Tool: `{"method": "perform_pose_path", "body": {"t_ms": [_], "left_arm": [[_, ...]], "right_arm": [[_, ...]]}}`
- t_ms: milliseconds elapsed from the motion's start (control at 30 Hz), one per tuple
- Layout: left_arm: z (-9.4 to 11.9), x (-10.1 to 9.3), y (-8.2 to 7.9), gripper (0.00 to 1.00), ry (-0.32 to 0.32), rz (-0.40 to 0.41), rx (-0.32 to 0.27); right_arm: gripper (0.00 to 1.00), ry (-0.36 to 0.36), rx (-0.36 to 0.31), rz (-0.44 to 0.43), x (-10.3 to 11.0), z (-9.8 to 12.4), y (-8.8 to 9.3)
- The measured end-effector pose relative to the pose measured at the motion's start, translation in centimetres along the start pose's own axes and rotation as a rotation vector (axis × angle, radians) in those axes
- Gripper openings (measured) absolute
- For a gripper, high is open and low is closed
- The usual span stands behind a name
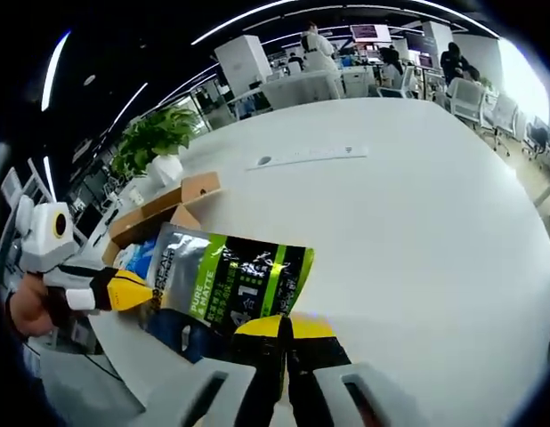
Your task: Operate the shoe box by opening the lid, removing the specified soft item, and placing it in the target area until the item is outside and the box remains undamaged.
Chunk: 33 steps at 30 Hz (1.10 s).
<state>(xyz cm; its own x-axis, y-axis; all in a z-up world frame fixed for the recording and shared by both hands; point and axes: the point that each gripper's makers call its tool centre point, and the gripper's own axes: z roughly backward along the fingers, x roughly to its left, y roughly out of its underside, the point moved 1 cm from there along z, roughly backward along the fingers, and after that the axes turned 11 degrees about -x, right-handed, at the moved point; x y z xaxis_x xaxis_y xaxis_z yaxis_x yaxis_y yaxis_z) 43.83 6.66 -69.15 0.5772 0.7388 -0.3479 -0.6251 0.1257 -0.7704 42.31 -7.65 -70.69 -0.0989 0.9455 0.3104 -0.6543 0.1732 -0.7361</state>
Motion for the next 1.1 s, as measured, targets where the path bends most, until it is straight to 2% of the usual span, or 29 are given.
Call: {"method": "perform_pose_path", "body": {"t_ms": [200, 600, 733, 800, 933, 1100], "left_arm": [[-1.1, 0.1, 1.2, 0.00, -0.049, -0.072, 0.027], [-3.7, 0.9, 2.8, 0.00, -0.151, -0.102, 0.094], [-4.3, 1.4, 2.7, 0.00, -0.194, -0.100, 0.103], [-4.5, 1.5, 2.6, 0.00, -0.206, -0.124, 0.108], [-4.7, 1.8, 2.5, 0.00, -0.240, -0.102, 0.119], [-4.5, 1.1, 2.2, 0.00, -0.241, -0.129, 0.097]], "right_arm": [[0.00, 0.003, 0.025, 0.006, -0.7, -0.8, 0.6], [0.00, 0.004, 0.072, 0.005, -2.3, -2.6, 1.6], [0.00, -0.001, 0.084, -0.002, -2.5, -3.4, 1.7], [0.00, -0.004, 0.088, 0.001, -2.6, -3.8, 1.7], [0.00, -0.012, 0.096, 0.005, -2.7, -4.5, 1.8], [0.00, -0.012, 0.098, 0.007, -3.0, -4.6, 1.8]]}}
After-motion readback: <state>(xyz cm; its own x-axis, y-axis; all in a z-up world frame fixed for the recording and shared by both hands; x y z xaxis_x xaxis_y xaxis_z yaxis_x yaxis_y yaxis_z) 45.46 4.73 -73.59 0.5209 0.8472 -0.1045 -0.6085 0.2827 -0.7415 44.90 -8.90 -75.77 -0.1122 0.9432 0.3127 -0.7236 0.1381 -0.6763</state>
